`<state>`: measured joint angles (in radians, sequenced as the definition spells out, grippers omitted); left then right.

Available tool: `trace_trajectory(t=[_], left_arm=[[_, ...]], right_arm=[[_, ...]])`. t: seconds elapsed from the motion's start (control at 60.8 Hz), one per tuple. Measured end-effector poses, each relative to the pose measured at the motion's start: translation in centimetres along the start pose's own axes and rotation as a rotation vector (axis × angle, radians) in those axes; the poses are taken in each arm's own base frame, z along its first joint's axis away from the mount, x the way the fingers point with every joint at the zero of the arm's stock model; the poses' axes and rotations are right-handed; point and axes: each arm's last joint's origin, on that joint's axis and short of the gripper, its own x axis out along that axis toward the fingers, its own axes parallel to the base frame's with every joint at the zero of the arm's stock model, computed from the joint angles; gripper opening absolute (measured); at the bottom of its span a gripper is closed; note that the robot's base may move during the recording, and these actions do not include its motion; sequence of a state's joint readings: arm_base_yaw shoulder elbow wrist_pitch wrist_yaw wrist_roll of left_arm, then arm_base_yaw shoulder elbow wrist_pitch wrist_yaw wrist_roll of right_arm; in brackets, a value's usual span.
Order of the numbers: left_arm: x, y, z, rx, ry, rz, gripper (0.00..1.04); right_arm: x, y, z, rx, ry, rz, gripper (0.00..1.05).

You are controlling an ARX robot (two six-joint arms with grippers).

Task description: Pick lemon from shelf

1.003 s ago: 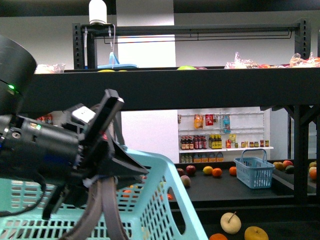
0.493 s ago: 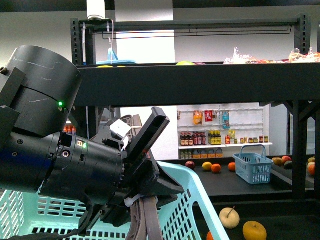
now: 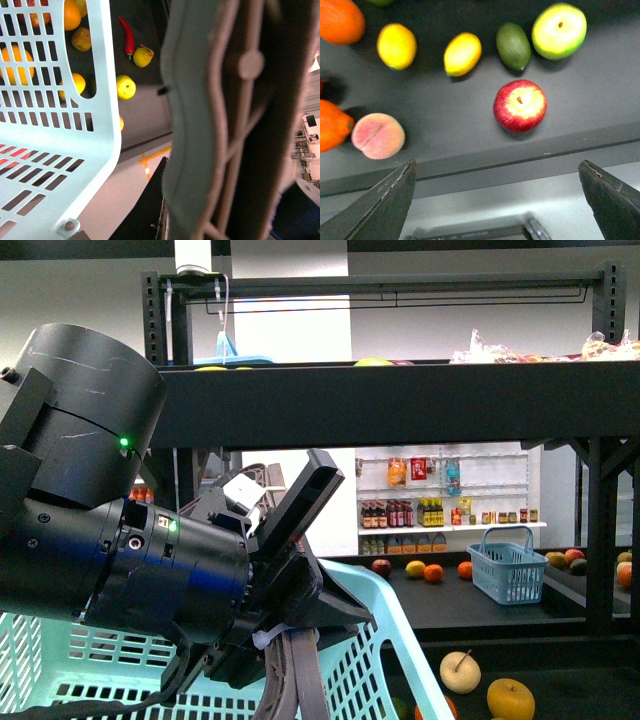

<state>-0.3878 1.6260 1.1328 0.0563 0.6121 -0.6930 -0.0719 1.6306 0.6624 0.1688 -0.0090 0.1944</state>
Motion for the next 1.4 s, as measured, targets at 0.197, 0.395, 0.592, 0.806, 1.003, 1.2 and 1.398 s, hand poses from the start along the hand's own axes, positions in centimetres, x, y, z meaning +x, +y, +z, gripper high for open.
trace_trajectory(t=[0.197,0.395,0.592,0.806,1.003,1.2,1.398], left_arm=[[0.0,0.0,0.0,0.000,0.000,0.000,0.13],[0.0,0.0,0.0,0.001,0.000,-0.001,0.13],[0.0,0.0,0.0,0.001,0.000,0.000,0.13],[0.0,0.0,0.0,0.001,0.000,-0.001,0.13],[0.0,0.0,0.0,0.001,0.000,0.000,0.13],[0.0,0.0,0.0,0.001,0.000,0.000,0.13],[0.0,0.0,0.0,0.001,0.000,-0.001,0.13]], right_arm=[[7.0,1.2,1.4,0.048,0.167,-0.042,0.97],[11.6,3.4,2.5,0.087,0.210,-0.093,0.97],[15.4,4.9,3.1,0.162,0.243,-0.133,0.97],[19.9,6.1,2.9,0.221,0.260,-0.164,0.97],[23.4,7.1,3.2,0.268,0.260,-0.161,0.97],[25.8,7.1,3.3,0.290,0.255,-0.171,0.97],[26.9,6.9,2.9,0.289,0.240,-0.186,0.97]])
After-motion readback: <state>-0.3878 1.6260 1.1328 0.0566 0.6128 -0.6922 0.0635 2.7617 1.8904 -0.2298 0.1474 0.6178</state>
